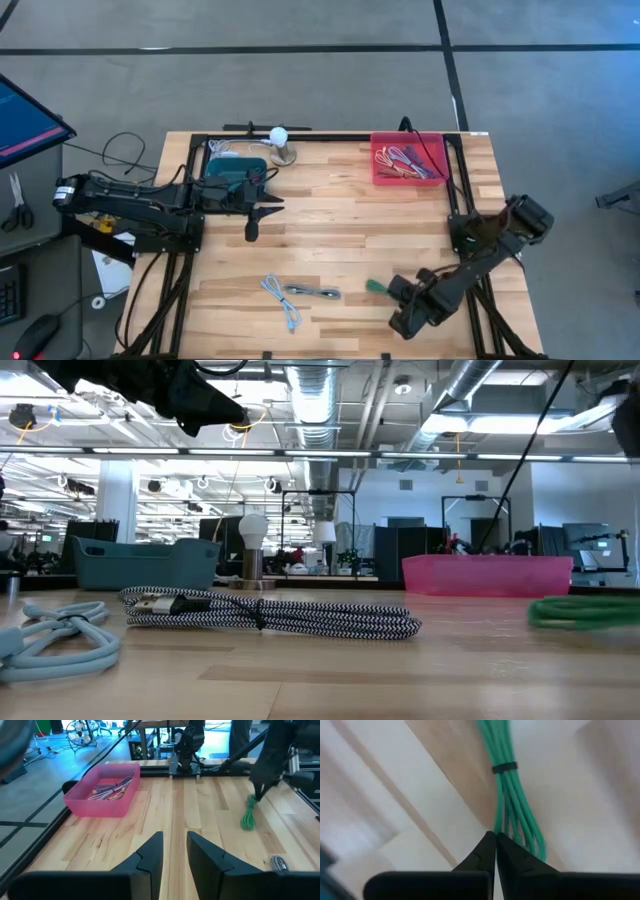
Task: Pick & Place USB Port
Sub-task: Put the plain green charger cable into the pink bin
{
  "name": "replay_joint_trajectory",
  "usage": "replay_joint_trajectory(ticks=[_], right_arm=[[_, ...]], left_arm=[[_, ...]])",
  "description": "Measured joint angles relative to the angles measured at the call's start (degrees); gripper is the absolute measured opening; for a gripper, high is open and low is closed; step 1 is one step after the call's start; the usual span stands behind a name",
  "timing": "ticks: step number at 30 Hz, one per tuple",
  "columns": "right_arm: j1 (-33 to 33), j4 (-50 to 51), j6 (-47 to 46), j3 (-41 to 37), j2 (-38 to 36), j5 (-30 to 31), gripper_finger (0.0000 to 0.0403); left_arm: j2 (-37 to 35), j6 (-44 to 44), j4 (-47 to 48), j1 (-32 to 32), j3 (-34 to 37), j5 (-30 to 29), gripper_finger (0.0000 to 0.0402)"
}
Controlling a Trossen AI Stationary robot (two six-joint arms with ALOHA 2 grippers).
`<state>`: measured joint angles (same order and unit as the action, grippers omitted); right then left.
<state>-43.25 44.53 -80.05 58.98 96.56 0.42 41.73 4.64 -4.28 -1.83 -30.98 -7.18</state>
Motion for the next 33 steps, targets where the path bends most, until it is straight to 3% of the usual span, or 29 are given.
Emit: replay_joint_trajectory(ticks=[5, 18, 33], right_arm=[[1.27, 9.66, 2.21, 3.97, -2.62, 6.17, 0.0000], [4.59, 14.63, 7.94, 4.55, -9.88, 16.62, 0.0000], [16.76, 22.64, 26.15, 4.55, -20.06, 24.98, 0.0000]], left_arm=[[-0.01, -0.37, -0.03, -0.04, 0.00, 0.00, 0.0087], [0.00, -0.61, 0.05, -0.04, 0.00, 0.00, 0.0087], [0.00, -0.61, 0.00, -0.04, 0.00, 0.00, 0.0087]])
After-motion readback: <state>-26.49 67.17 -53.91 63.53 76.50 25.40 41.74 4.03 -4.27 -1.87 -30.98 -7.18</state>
